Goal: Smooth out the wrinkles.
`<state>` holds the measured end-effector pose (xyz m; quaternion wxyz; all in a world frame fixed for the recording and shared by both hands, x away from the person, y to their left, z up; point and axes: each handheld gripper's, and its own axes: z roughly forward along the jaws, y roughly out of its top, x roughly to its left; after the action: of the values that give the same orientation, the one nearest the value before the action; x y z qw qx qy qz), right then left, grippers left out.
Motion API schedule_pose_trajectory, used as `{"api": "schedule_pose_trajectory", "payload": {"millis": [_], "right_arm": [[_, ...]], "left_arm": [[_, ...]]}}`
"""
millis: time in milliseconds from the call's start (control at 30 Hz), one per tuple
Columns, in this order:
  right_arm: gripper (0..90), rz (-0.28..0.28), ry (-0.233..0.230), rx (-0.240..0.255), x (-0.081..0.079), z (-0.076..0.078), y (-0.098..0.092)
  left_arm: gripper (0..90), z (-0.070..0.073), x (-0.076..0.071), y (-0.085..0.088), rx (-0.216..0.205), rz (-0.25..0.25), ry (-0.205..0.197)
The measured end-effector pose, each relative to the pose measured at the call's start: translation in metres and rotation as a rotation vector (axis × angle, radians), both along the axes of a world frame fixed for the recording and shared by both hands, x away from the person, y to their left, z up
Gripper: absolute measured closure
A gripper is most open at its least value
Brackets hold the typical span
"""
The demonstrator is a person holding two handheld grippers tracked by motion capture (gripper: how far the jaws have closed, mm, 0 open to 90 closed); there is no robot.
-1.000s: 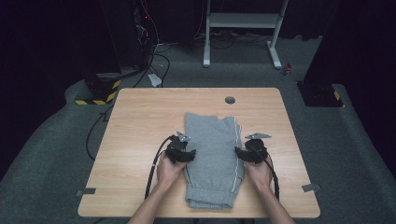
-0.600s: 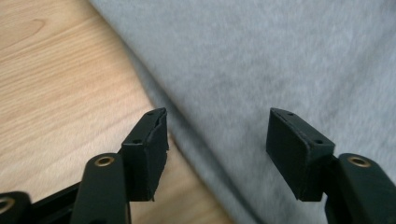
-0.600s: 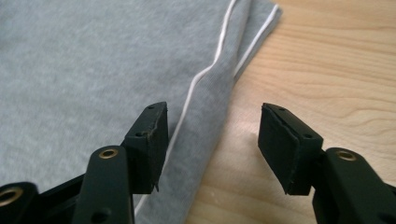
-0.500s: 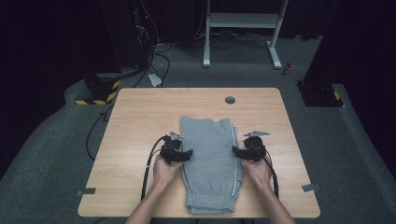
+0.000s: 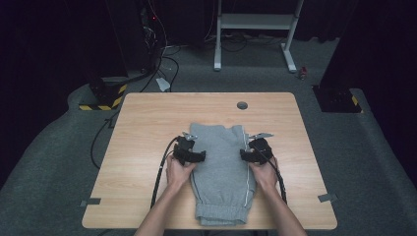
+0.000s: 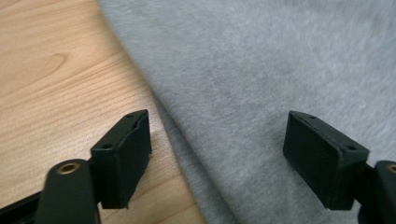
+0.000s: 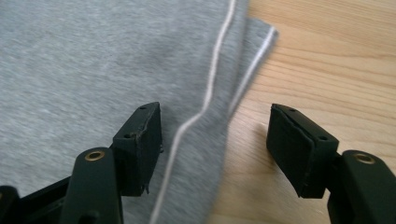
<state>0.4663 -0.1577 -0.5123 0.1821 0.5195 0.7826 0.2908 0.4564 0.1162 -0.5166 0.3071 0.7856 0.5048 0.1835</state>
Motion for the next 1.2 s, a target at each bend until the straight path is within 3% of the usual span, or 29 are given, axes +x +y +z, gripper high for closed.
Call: {"api": "schedule_pose_trajectory", "payload": {"millis": [233, 400, 767, 967, 1133, 1200], "right_arm": [[41.8, 0.03, 0.017, -0.024, 0.004, 0.003, 0.006], [53.4, 0.07, 0.017, -0.026, 0.003, 0.004, 0.009], [76.4, 0.117, 0.038, -0.019, 0.002, 0.006, 0.014], [79.5, 0.106, 0.045, 0.012, 0.002, 0.006, 0.012], [81.2, 0.095, 0.074, 0.099, 0.004, 0.005, 0.003], [81.4, 0.098, 0.072, 0.112, 0.004, 0.006, 0.0]], "left_arm": [[21.2, 0.002, 0.002, -0.005, 0.016, -0.005, 0.019], [37.5, 0.003, 0.001, -0.01, 0.005, -0.043, -0.004], [70.3, 0.006, -0.001, -0.016, -0.013, -0.117, 0.012], [80.3, 0.006, 0.001, -0.013, -0.052, -0.126, 0.035], [83.0, 0.006, 0.004, -0.004, -0.131, -0.119, 0.074], [83.6, 0.007, 0.005, 0.001, -0.164, -0.122, 0.087]]}}
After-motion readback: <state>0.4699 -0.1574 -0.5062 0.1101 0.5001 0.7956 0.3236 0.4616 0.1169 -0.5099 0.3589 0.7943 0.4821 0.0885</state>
